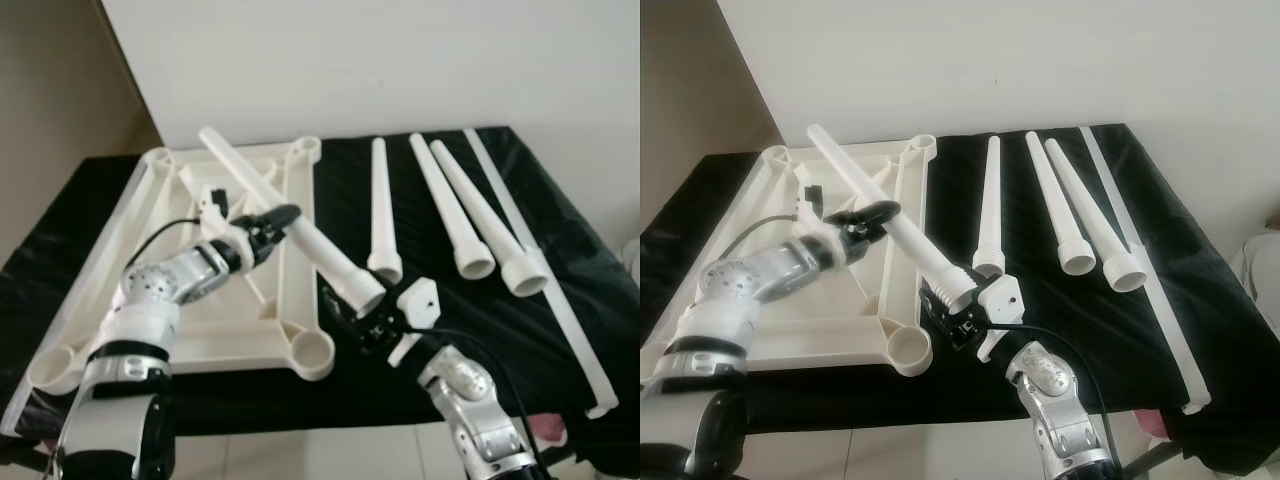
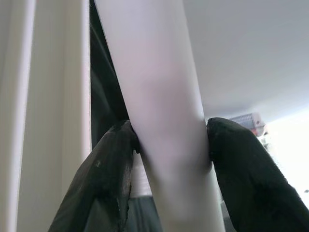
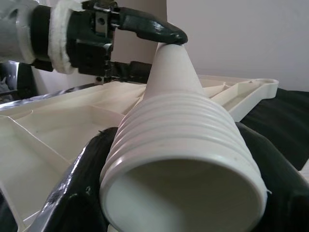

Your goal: Building children table

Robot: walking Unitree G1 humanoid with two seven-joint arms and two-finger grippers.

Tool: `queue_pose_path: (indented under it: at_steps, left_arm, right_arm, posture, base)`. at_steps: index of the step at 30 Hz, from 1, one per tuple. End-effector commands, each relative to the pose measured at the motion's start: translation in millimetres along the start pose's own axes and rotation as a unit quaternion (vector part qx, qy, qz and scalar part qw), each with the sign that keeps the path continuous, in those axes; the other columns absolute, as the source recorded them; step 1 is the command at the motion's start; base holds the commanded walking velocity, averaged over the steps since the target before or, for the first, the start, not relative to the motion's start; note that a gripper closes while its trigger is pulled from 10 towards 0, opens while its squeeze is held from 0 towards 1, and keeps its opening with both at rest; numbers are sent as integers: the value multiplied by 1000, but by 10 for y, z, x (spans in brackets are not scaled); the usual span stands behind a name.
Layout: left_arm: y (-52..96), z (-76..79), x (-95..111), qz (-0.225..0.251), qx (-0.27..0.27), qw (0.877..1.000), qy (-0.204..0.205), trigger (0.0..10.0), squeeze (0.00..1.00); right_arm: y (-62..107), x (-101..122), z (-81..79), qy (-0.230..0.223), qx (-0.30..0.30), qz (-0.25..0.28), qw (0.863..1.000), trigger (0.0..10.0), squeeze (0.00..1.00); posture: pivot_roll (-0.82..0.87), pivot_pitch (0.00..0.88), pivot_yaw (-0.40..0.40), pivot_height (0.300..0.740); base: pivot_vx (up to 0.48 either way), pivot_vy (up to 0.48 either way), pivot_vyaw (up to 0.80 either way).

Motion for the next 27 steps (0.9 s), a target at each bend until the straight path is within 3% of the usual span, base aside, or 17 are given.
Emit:
queue_pose_path:
  at_steps: [1,7,22,23,24,25,26,27]
  left_arm:
    - [99,359,208,29,-168,985,-3,10000,0]
    - [89,335,357,79,-167,982,46,10000,0]
    - [91,201,168,40,-173,982,68,10000,0]
    - [100,192,159,35,-173,982,68,9647,0]
    - [112,190,156,34,-177,981,66,5373,0]
    - [112,190,156,34,-177,981,66,5373,0]
    - [127,188,159,33,-180,981,67,0,0]
    - [160,202,164,32,-192,978,70,0,0]
  right_arm:
    - [-33,86,-264,-1,75,22,997,10000,0]
    - [-27,94,-282,0,79,21,997,10000,0]
    - [36,11,-254,-5,77,-1,997,10000,0]
    - [39,8,-249,-5,75,-2,997,10000,0]
    - [43,7,-244,-5,73,-3,997,10000,0]
    - [43,7,-244,-5,73,-3,997,10000,0]
    - [45,8,-238,-6,70,-3,998,10000,0]
    - [47,10,-226,-7,65,-4,998,10000,0]
  posture:
    - [-92,35,128,740]
    - [-93,36,130,740]
    - [-103,40,122,740]
    - [-104,41,123,740]
    - [-104,41,122,740]
    - [-104,41,122,740]
    - [-105,42,122,740]
    - [-106,42,122,740]
  base:
    - [0,0,0]
    - [0,0,0]
    - [0,0,0]
    - [0,0,0]
    - [0,0,0]
    - [0,0,0]
    - [0,0,0]
    - [0,0,0]
Point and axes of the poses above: a point about 5 cm out from each wrist's last joint towards the gripper, its own y axis pointing back from the gripper into the wrist, its own x axis along the axis of the wrist's last joint, z = x × y, the point moved 4 cm from there along -y, pointing out of the wrist towards the gripper, and after that the axes turned 11 degrees about y, right-handed, at the moved point
